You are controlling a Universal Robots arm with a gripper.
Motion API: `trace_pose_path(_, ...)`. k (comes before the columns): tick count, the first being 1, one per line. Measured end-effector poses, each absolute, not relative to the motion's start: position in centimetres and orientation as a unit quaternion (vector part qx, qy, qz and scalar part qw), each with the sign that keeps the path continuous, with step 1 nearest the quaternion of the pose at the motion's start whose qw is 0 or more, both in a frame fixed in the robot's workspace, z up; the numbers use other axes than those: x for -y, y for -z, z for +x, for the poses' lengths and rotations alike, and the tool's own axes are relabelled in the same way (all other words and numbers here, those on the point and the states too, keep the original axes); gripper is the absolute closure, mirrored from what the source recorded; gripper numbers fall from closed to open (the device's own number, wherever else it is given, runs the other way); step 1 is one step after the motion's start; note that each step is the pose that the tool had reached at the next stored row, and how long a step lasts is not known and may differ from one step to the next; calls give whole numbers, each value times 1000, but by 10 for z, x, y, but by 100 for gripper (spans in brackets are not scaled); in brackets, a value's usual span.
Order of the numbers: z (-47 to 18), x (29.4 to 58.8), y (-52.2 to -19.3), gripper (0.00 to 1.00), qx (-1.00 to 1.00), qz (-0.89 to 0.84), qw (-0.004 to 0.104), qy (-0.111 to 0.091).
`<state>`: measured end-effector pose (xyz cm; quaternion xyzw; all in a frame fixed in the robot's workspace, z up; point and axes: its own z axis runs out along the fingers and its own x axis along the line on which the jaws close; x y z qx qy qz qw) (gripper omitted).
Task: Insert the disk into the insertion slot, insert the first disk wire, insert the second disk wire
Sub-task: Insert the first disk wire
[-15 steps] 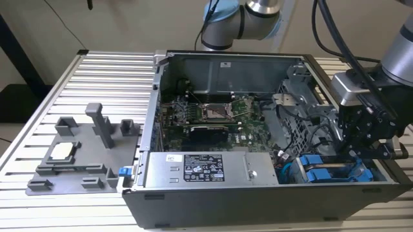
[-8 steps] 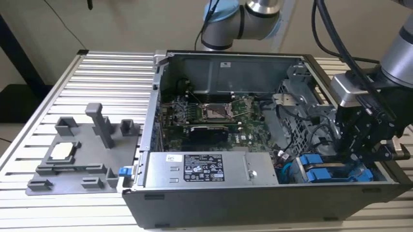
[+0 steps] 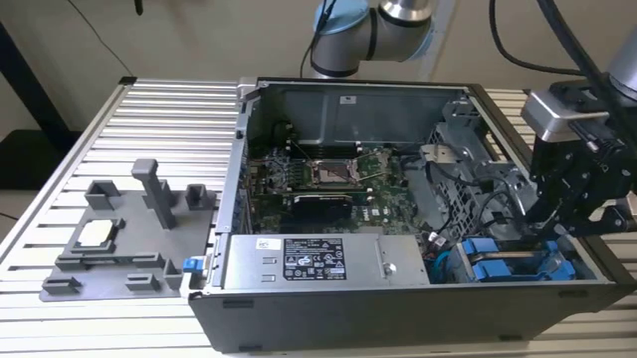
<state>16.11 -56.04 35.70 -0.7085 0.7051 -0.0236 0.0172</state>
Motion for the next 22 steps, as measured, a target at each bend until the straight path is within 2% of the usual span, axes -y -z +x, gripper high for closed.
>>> trace_pose_path(9, 161, 560, -396, 67, -705, -709, 17, 24)
trace_pose_path(15, 161, 557, -396, 67, -705, -709, 17, 24)
trace_pose_path(22, 161, 528, -396, 67, -705, -709, 17, 24)
